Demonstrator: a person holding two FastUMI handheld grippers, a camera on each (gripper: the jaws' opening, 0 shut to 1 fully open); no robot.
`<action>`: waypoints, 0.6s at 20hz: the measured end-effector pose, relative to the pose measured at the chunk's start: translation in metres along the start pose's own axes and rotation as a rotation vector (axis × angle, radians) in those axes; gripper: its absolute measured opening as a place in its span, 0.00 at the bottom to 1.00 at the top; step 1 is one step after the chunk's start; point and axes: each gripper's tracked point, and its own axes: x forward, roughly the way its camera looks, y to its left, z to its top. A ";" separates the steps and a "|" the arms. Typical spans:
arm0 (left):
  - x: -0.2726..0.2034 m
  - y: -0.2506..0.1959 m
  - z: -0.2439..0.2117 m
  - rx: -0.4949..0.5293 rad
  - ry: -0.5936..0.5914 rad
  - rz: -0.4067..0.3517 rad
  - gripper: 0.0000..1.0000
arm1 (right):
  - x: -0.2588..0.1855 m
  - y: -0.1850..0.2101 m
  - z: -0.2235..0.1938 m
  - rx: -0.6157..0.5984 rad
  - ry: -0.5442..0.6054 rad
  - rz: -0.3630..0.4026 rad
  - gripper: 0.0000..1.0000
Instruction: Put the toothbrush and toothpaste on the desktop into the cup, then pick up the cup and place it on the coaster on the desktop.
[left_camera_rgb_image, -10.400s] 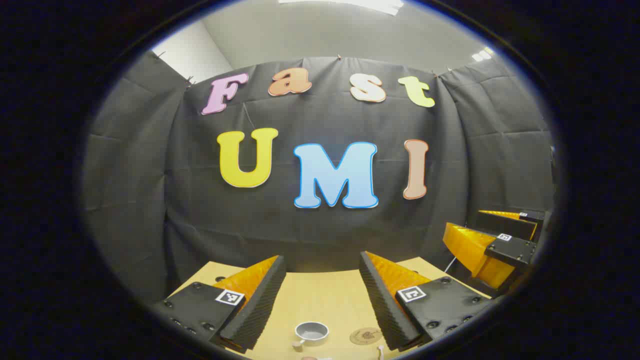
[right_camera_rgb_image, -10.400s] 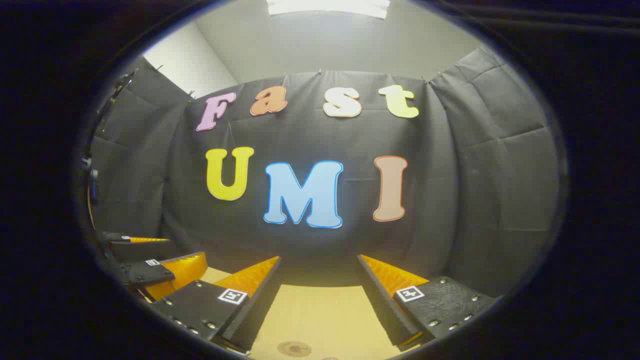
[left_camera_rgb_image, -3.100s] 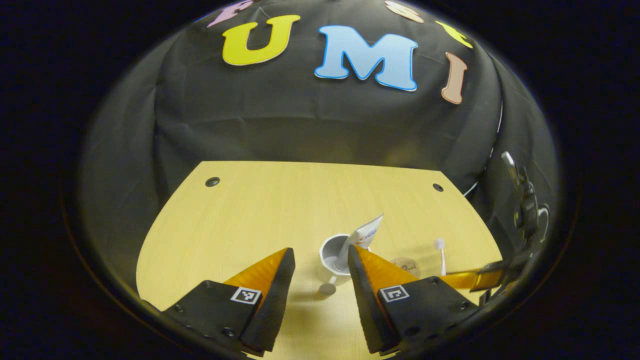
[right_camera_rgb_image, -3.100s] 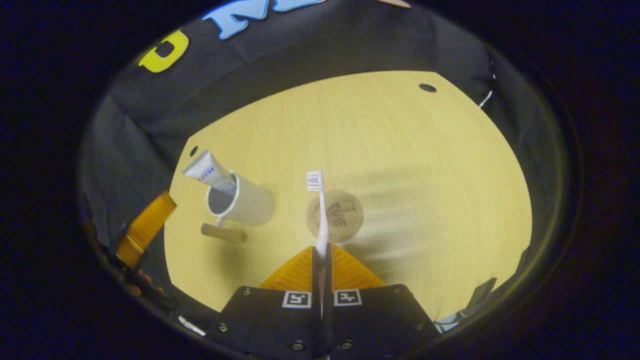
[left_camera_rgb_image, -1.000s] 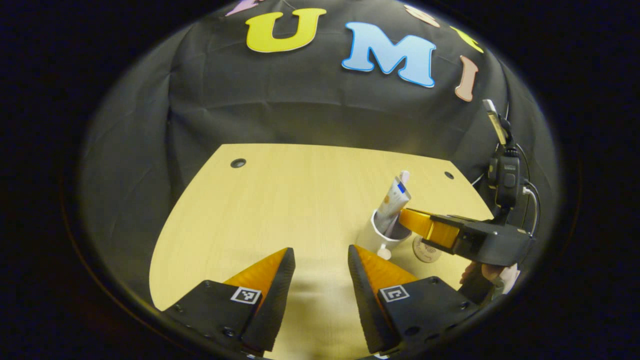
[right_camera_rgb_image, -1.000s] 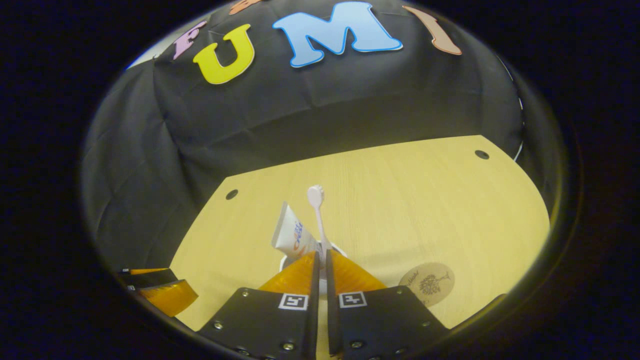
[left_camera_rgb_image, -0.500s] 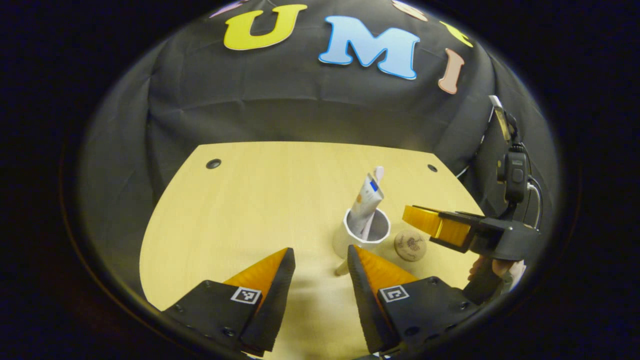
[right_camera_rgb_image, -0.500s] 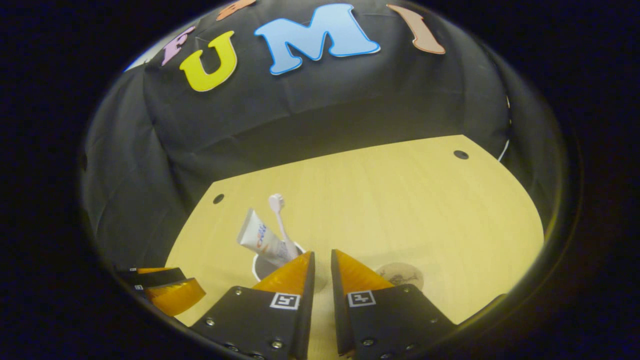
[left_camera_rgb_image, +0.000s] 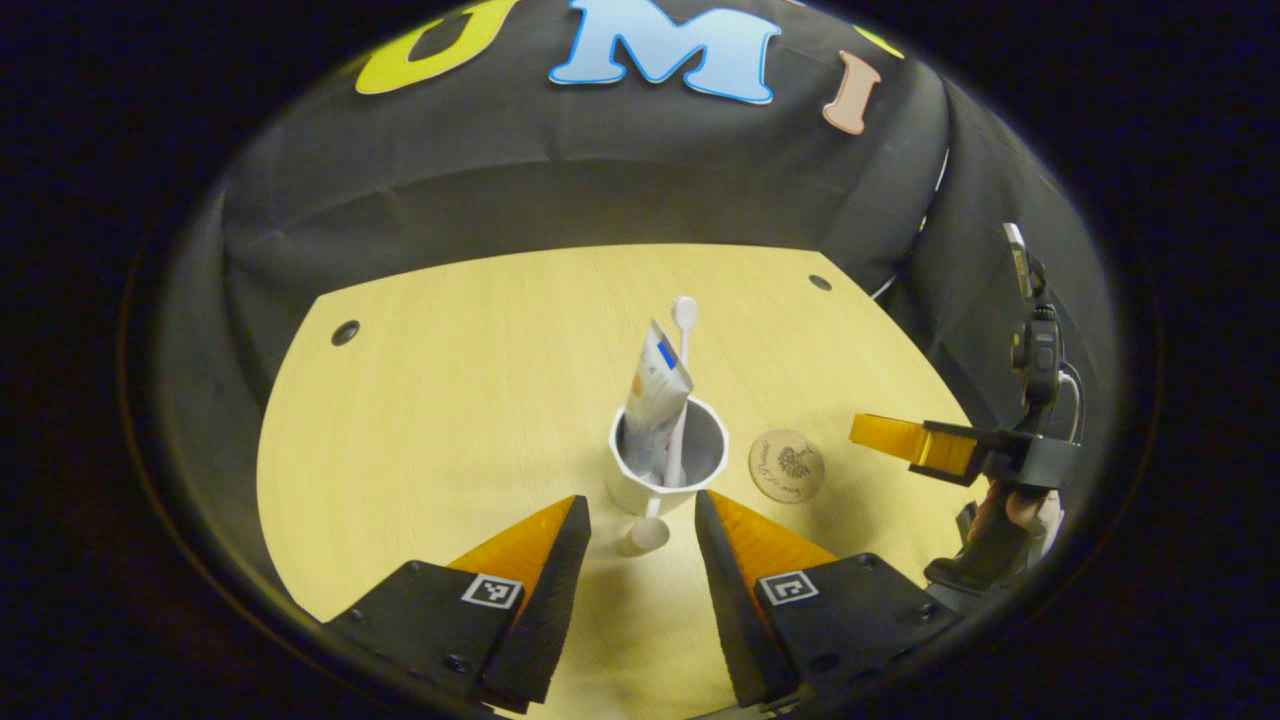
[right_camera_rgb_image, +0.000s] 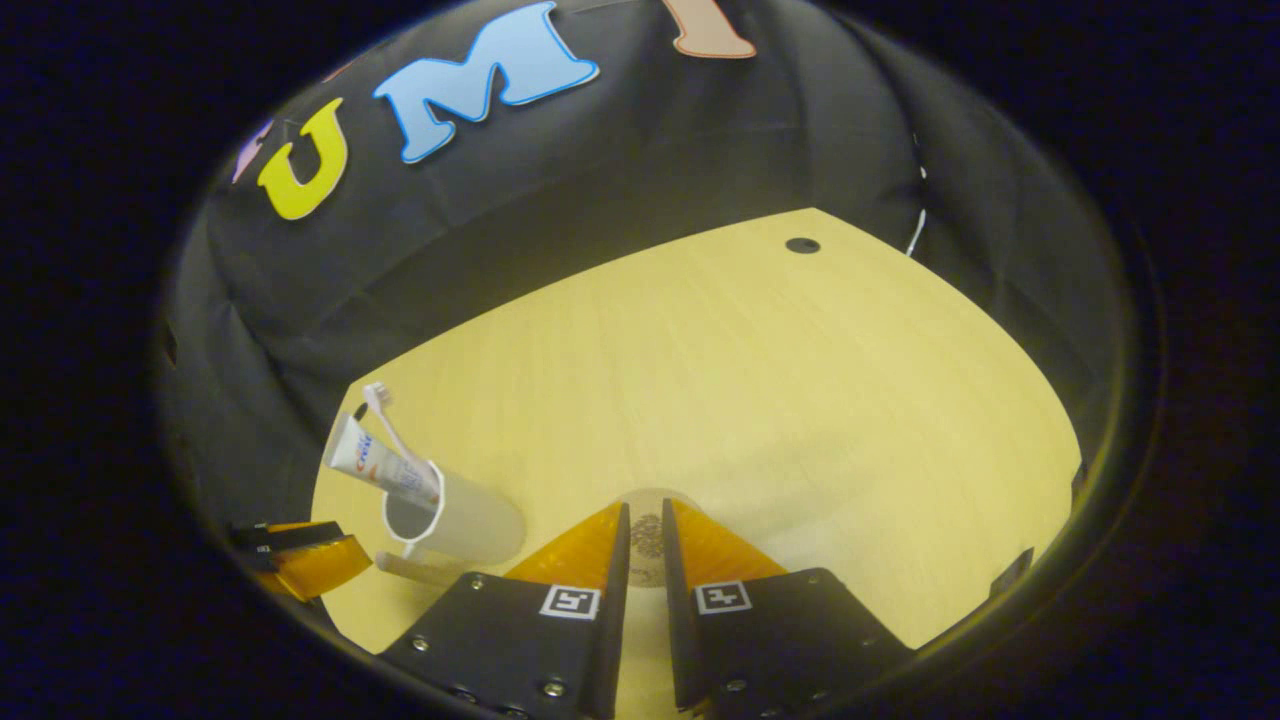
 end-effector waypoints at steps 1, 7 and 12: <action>0.008 -0.001 -0.004 0.001 0.020 -0.007 0.71 | -0.003 -0.010 0.001 0.011 -0.001 -0.014 0.21; 0.037 0.003 -0.022 0.069 0.157 -0.021 0.71 | -0.009 -0.058 -0.006 0.065 0.015 -0.082 0.21; 0.070 0.006 -0.041 0.114 0.275 -0.019 0.71 | -0.012 -0.082 -0.012 0.098 0.032 -0.113 0.21</action>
